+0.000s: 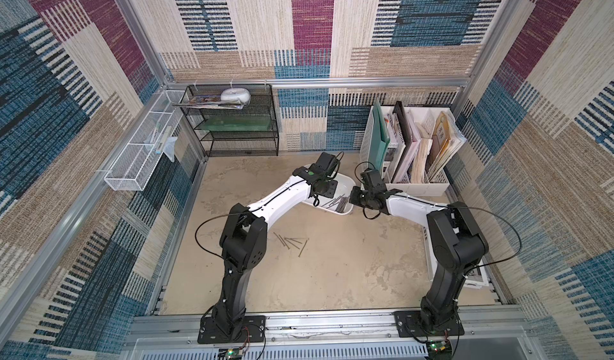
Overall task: Put the nails on the desktop into the storage box
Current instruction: Place the nail in the storage box, then pick up the nail from the center of the board.
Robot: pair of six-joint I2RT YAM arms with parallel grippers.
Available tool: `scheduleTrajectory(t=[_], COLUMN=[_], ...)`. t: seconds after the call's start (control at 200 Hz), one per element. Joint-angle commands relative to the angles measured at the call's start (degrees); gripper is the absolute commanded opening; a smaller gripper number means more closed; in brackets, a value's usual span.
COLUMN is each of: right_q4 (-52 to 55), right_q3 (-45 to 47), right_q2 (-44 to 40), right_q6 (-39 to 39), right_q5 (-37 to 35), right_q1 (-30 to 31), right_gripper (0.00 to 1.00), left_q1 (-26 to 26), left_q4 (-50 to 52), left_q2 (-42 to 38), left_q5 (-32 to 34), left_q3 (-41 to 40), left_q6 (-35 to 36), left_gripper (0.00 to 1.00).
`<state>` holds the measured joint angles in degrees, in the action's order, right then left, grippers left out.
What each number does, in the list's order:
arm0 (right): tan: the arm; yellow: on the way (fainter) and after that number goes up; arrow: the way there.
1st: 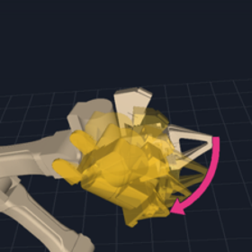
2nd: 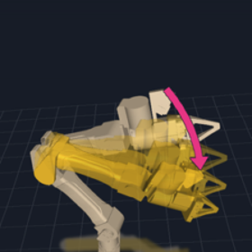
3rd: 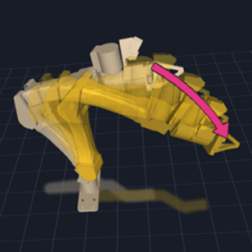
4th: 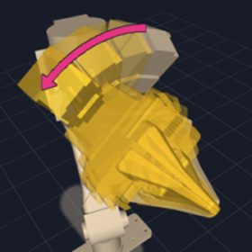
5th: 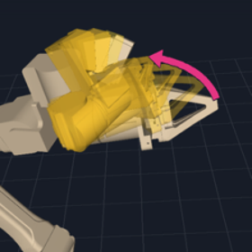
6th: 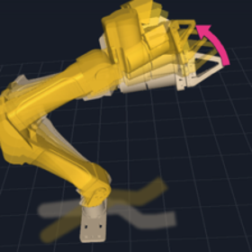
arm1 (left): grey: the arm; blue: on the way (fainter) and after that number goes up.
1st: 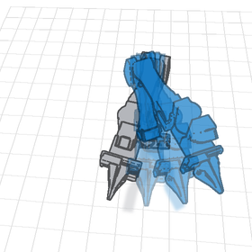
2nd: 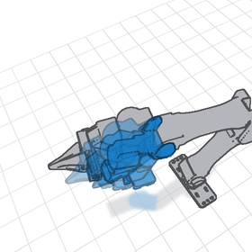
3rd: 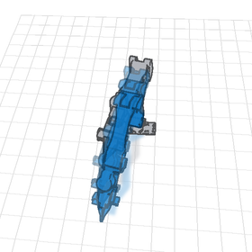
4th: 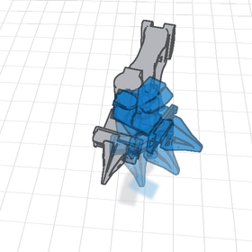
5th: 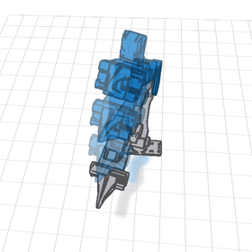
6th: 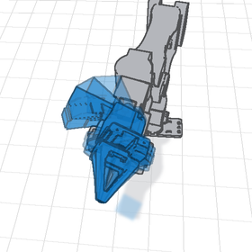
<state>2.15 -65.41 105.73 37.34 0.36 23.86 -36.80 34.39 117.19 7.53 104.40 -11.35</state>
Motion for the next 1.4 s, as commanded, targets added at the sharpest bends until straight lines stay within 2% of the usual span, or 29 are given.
scheduleTrajectory(t=[0.0,0.175,0.326,0.396,0.516,0.581,0.641,0.701,0.751,0.826,1.077,1.192,1.277,1.337,1.392], right_q4=[-0.2,-6.0,-12.4,-11.0,-11.0,-7.2,-8.2,-4.5,-7.1,-6.3,-3.6,-8.7,-2.9,-7.5,-10.1], right_q3=[0.8,4.0,7.0,5.9,6.5,4.9,6.1,4.2,6.0,5.6,2.2,6.7,2.4,5.3,7.6], right_q2=[0.3,1.0,3.0,4.0,3.0,2.6,1.9,2.7,0.9,1.7,7.1,0.6,1.8,-0.7,-3.8], right_q6=[0.5,2.2,4.7,4.1,2.9,1.5,0.9,0.0,0.3,0.3,0.2,1.0,-2.2,-2.9,-1.9], right_q5=[1.9,6.6,11.4,11.9,9.9,8.6,2.7,6.4,4.6,4.3,8.1,2.7,2.3,2.9,0.5], right_q1=[0.0,-0.5,-2.0,-2.2,-2.0,-2.3,-1.3,-2.5,-1.7,-2.4,-3.0,-2.6,-3.0,-2.7,-2.3], right_gripper=[0.00,0.00,0.00,0.00,0.00,0.00,0.00,0.00,0.00,0.00,0.00,0.00,0.00,0.00,0.00], left_q1=[0.0,0.1,0.2,0.4,0.6,0.7,0.7,0.7,0.7,0.7,0.6,-0.4,-1.2,-2.4,-3.7], left_q4=[1.4,-1.0,1.8,1.7,2.0,1.7,1.7,1.2,1.6,1.8,2.9,1.6,-0.2,-1.5,-2.0], left_q2=[-3.0,-15.8,-24.0,-28.3,-35.0,-38.5,-41.8,-44.6,-46.6,-48.6,-52.1,-52.5,-51.9,-51.2,-50.3], left_q5=[1.3,0.7,1.9,2.2,1.7,0.3,0.1,0.5,0.7,1.3,-4.2,-6.4,-8.1,-8.8,-8.5], left_q3=[-1.0,-11.1,-16.8,-20.6,-27.2,-30.8,-34.2,-37.4,-39.2,-41.7,-47.3,-50.6,-52.8,-54.1,-54.8], left_q6=[-1.1,-2.3,-2.3,-2.6,-4.1,-5.3,-6.6,-7.6,-7.7,-8.4,-10.2,-10.7,-10.7,-10.6,-10.5], left_gripper=[0.35,0.36,0.36,0.36,0.37,0.37,0.37,0.37,0.37,0.37,0.37,0.37,0.37,0.37,0.37])
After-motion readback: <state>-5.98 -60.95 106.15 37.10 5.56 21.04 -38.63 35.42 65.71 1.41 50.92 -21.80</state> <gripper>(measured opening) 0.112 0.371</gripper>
